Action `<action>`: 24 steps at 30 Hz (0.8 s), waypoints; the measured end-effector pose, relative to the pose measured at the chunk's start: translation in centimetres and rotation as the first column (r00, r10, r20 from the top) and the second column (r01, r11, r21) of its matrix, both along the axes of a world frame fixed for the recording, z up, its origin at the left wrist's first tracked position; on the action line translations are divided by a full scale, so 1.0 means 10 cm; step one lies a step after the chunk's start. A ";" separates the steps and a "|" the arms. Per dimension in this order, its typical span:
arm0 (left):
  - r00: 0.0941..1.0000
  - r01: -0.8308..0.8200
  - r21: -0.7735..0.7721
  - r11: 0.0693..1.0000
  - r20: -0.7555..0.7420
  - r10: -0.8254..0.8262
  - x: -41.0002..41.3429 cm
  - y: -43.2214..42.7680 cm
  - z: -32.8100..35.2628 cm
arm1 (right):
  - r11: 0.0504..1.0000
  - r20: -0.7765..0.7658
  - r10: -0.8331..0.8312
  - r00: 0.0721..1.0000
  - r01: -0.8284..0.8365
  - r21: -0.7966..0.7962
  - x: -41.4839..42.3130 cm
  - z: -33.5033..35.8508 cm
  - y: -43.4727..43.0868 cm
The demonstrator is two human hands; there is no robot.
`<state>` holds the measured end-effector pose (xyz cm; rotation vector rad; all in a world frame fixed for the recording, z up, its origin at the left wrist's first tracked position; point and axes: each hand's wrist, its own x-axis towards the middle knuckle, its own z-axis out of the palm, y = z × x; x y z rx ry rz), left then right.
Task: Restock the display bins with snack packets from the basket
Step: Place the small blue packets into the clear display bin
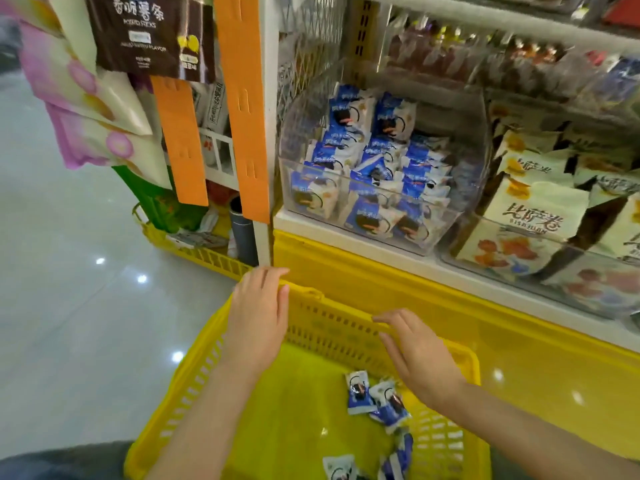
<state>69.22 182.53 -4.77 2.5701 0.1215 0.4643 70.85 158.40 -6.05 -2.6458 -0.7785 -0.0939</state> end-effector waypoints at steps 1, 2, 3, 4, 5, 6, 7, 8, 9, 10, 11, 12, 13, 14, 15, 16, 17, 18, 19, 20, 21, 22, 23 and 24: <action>0.995 -0.050 0.003 0.999 -0.088 0.051 -0.06 0.07 -0.14 | 0.997 -0.103 -0.046 0.994 0.039 -0.067 -0.02 -0.24 -0.03; 0.981 -0.101 0.008 0.995 -0.168 0.101 -0.11 0.16 -0.27 | 0.986 -0.207 -0.097 0.974 0.065 -0.153 -0.04 -0.49 -0.07; 0.962 -0.148 0.016 0.989 -0.231 0.148 -0.15 0.24 -0.38 | 0.967 -0.298 -0.147 0.943 0.074 -0.244 -0.03 -0.74 -0.12; 0.941 -0.190 0.027 0.981 -0.279 0.190 -0.20 0.34 -0.49 | 0.943 -0.375 -0.204 0.904 0.078 -0.324 -0.03 -0.98 -0.18; 0.922 -0.225 0.035 0.974 -0.317 0.224 -0.24 0.43 -0.58 | 0.920 -0.445 -0.270 0.854 0.093 -0.380 -0.03 -1.17 -0.22; 0.904 -0.258 0.033 0.965 -0.345 0.254 -0.27 0.51 -0.66 | 0.903 -0.504 -0.333 0.797 0.115 -0.415 -0.03 -1.33 -0.27; 0.887 -0.294 0.017 0.956 -0.366 0.279 -0.30 0.57 -0.73 | 0.892 -0.541 -0.379 0.751 0.141 -0.429 -0.03 -1.48 -0.32; 0.873 -0.331 -0.009 0.943 -0.383 0.303 -0.32 0.63 -0.78 | 0.886 -0.571 -0.418 0.706 0.178 -0.429 -0.02 -1.61 -0.37; 0.857 -0.364 -0.026 0.931 -0.400 0.324 -0.32 0.67 -0.83 | 0.883 -0.590 -0.441 0.676 0.212 -0.418 -0.03 -1.74 -0.41; 0.845 -0.380 -0.017 0.925 -0.414 0.339 -0.33 0.70 -0.88 | 0.875 -0.607 -0.464 0.645 0.226 -0.429 -0.04 -1.84 -0.43; 0.838 -0.379 0.011 0.925 -0.420 0.348 -0.33 0.74 -0.92 | 0.867 -0.625 -0.480 0.616 0.225 -0.444 -0.05 -1.92 -0.43; 0.839 -0.370 0.039 0.928 -0.415 0.351 -0.33 0.77 -0.96 | 0.855 -0.637 -0.502 0.585 0.228 -0.465 -0.04 -2.00 -0.43; 0.845 -0.364 0.056 0.930 -0.401 0.355 -0.32 0.79 -0.98 | 0.846 -0.656 -0.527 0.541 0.255 -0.469 -0.03 -2.06 -0.42; 0.849 -0.365 0.062 0.929 -0.387 0.359 -0.32 0.80 -1.00 | 0.836 -0.662 -0.545 0.515 0.268 -0.479 -0.02 -2.09 -0.41; 0.851 -0.369 0.064 0.927 -0.378 0.364 -0.30 0.81 -1.01 | 0.831 -0.664 -0.553 0.503 0.273 -0.484 0.01 -2.10 -0.39; 0.849 -0.374 0.067 0.925 -0.376 0.371 -0.29 0.82 -1.02 | 0.828 -0.666 -0.554 0.499 0.250 -0.502 0.04 -2.09 -0.39; 0.845 -0.379 0.071 0.923 -0.380 0.376 -0.27 0.83 -1.03 | 0.829 -0.673 -0.552 0.492 0.233 -0.509 0.07 -2.09 -0.38; 0.842 -0.381 0.070 0.922 -0.386 0.377 -0.26 0.83 -1.04 | 0.829 -0.675 -0.551 0.491 0.228 -0.511 0.10 -2.08 -0.37; 0.842 -0.383 0.059 0.922 -0.389 0.374 -0.24 0.83 -1.04 | 0.835 -0.678 -0.544 0.495 0.235 -0.498 0.11 -2.08 -0.37; 0.848 -0.380 0.037 0.924 -0.384 0.364 -0.23 0.83 -1.03 | 0.841 -0.679 -0.535 0.503 0.246 -0.482 0.12 -2.07 -0.35; 0.867 -0.371 0.001 0.929 -0.358 0.347 -0.22 0.81 -1.02 | 0.850 -0.677 -0.523 0.518 0.258 -0.460 0.11 -2.07 -0.34; 0.892 -0.360 -0.045 0.932 -0.311 0.330 -0.21 0.78 -1.00 | 0.857 -0.670 -0.511 0.538 0.261 -0.443 0.10 -2.05 -0.31; 0.912 -0.358 -0.097 0.929 -0.251 0.325 -0.20 0.75 -0.97 | 0.869 -0.670 -0.490 0.558 0.255 -0.424 0.08 -2.02 -0.28; 0.924 -0.360 -0.149 0.921 -0.193 0.330 -0.20 0.71 -0.93 | 0.889 -0.681 -0.453 0.576 0.236 -0.392 0.07 -1.97 -0.24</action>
